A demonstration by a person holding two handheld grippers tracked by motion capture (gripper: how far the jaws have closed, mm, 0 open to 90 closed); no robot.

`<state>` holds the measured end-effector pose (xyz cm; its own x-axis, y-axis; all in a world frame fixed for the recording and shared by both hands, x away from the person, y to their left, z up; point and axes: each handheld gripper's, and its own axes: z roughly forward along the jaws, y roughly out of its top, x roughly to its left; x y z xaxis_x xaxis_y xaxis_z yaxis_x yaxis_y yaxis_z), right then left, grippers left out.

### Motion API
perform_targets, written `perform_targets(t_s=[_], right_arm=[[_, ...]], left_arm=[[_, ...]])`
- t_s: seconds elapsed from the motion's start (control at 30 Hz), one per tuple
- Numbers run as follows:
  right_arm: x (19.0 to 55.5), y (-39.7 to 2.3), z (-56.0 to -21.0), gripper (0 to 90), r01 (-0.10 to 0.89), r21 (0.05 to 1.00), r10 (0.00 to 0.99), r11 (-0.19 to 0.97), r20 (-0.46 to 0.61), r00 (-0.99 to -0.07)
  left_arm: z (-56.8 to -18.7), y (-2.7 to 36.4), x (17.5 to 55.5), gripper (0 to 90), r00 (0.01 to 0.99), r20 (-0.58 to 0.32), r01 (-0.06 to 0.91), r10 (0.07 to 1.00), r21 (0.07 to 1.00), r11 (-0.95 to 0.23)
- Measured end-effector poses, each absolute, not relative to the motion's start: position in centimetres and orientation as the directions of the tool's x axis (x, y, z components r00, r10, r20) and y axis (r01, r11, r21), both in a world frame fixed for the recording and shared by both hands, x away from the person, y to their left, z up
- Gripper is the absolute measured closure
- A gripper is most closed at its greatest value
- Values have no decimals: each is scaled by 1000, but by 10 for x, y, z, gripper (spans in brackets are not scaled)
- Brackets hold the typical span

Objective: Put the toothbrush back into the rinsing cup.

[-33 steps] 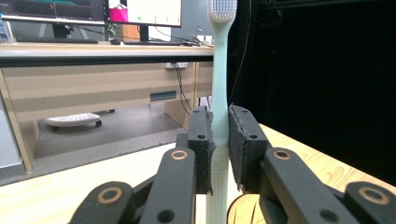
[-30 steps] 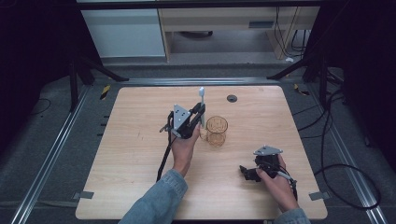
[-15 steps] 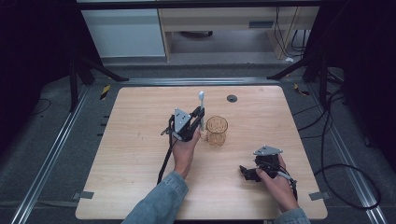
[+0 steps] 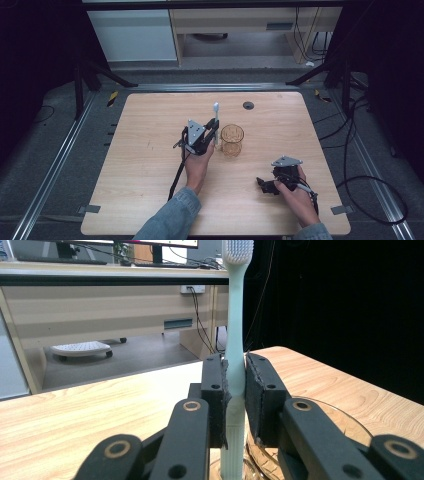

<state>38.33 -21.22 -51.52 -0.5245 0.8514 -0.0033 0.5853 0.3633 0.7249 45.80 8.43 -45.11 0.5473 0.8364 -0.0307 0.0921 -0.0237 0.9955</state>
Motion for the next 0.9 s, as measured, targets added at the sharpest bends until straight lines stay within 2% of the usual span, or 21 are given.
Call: perform_targets(t_s=[0.6, 0.9], right_arm=[[383, -212, -515, 5, 585, 725, 852, 363, -4, -524], [383, -212, -515, 5, 587, 725, 852, 362, -2, -523]], left_arm=[[-460, 87, 451, 786, 546, -25, 102, 838, 994, -37], [-461, 86, 448, 785, 545, 5, 102, 838, 992, -73]])
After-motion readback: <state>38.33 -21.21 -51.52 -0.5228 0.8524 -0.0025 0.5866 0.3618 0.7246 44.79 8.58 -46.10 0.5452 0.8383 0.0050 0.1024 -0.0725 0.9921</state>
